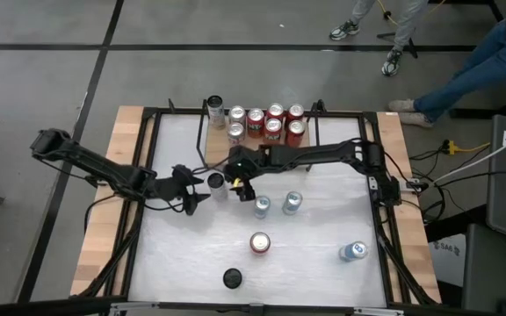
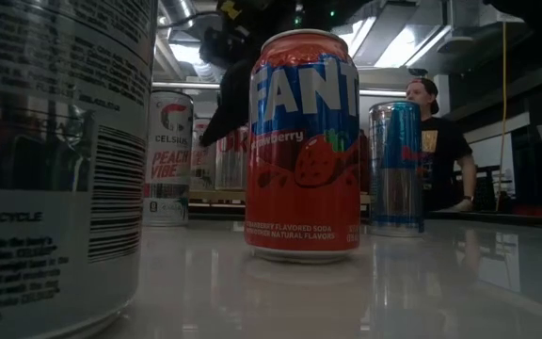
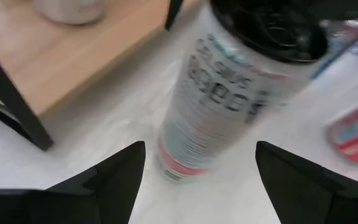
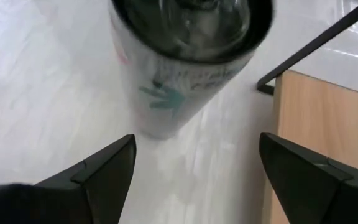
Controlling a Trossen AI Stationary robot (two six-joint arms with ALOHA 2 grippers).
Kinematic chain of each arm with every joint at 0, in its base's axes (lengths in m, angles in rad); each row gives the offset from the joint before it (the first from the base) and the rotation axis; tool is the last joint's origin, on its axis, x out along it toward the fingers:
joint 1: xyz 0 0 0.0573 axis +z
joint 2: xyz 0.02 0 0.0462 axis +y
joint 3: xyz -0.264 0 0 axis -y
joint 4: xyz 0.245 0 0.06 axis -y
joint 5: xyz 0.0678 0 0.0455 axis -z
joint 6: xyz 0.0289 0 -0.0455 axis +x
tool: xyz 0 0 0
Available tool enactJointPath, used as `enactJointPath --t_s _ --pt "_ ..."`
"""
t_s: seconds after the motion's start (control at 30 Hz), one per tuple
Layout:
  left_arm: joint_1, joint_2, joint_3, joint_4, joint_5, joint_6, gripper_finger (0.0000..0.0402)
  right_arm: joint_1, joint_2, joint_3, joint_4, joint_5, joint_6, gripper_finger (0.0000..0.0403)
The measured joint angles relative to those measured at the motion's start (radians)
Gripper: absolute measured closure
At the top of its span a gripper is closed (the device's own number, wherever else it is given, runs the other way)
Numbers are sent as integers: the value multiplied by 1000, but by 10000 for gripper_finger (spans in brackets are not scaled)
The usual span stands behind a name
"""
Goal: Place canned beverage on shelf
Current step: Put the white and pink soda can on the shelf aligned with other white and pink soda can
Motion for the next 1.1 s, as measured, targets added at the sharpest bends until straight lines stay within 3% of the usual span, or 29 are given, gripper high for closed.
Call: enactJointPath --t_s 0.2,0.53,0.87,1.1 --pt "0 -72 0 -2 103 0 102 0 -28 42 -63 0 0 73" --pt "0 -189 20 -45 118 7 102 0 -66 138 -236 10 -1 73" --pt "1 -173 284 -309 52 157 102 21 -183 155 -466 22 8 73" --pt "1 -85 446 -377 1 291 102 20 -247 84 -517 28 72 73"
